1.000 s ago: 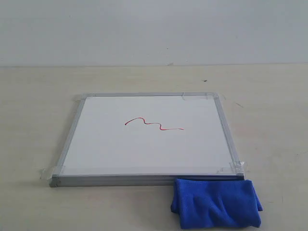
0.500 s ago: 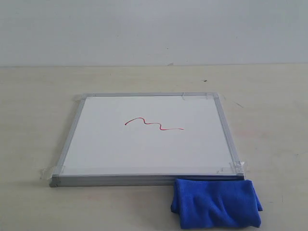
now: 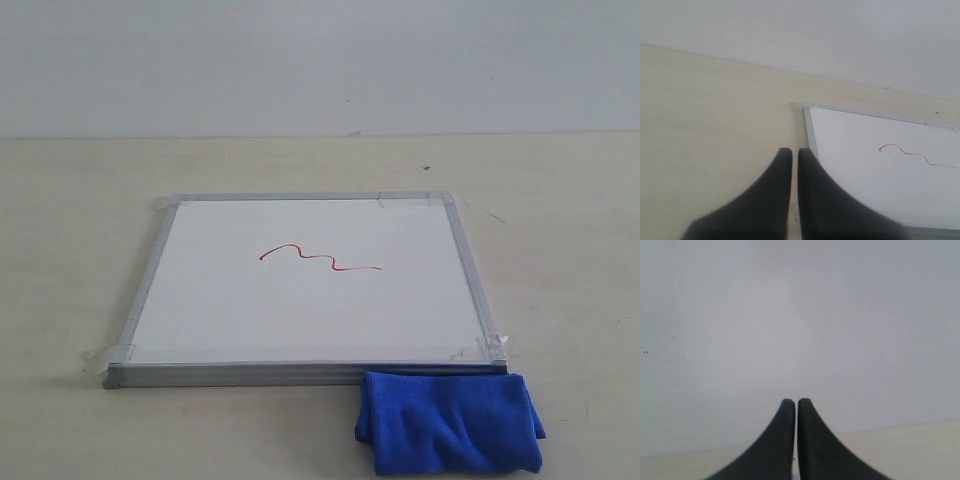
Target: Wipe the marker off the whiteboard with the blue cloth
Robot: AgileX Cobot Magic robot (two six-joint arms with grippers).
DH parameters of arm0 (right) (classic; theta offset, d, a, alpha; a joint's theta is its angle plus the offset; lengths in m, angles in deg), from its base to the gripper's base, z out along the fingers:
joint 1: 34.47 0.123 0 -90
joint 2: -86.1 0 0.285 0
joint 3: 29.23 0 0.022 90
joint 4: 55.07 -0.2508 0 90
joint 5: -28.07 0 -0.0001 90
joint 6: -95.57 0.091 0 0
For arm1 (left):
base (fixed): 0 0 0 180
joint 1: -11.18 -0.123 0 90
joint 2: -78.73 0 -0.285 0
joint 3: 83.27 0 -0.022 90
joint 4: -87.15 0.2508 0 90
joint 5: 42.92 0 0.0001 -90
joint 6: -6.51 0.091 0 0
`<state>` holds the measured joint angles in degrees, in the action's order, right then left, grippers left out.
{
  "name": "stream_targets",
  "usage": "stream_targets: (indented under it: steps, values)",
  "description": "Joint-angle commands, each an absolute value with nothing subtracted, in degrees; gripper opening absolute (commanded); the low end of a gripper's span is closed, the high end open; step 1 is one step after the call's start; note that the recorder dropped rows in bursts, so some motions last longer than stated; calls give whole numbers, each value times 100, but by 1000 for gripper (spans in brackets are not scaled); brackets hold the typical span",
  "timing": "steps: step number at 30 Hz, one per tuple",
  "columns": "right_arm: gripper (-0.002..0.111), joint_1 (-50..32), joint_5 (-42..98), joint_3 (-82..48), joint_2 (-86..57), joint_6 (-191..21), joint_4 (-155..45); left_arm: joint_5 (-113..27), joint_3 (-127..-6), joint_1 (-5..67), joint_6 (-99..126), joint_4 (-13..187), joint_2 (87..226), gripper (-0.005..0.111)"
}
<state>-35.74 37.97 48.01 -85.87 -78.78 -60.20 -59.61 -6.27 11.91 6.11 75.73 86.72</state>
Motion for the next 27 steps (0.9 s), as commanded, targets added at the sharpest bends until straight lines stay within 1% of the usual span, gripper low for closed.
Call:
stream_targets:
  steps: [1,6,11,14,19,27]
  values:
    - [0,-3611,3573,4592,-8612,-7919,-6023,-5970,-605,1176,607,7596,8651,4]
    - [0,-3611,2634,3570,-8512,-8443,-6013,-5970,-605,1176,607,7596,8651,4]
    - [0,-3611,1254,2600,-7695,-8869,-6013,-5970,-605,1176,607,7596,8651,4]
    - [0,-3611,574,2323,-7170,-8948,-6013,-5970,-605,1176,607,7596,8651,4]
    - [0,-3611,603,2264,-6710,-8948,-6059,-5970,-605,1176,607,7596,8651,4]
    - [0,-3611,796,2264,-6689,-8597,-6540,-5970,-605,1176,607,7596,8651,4]
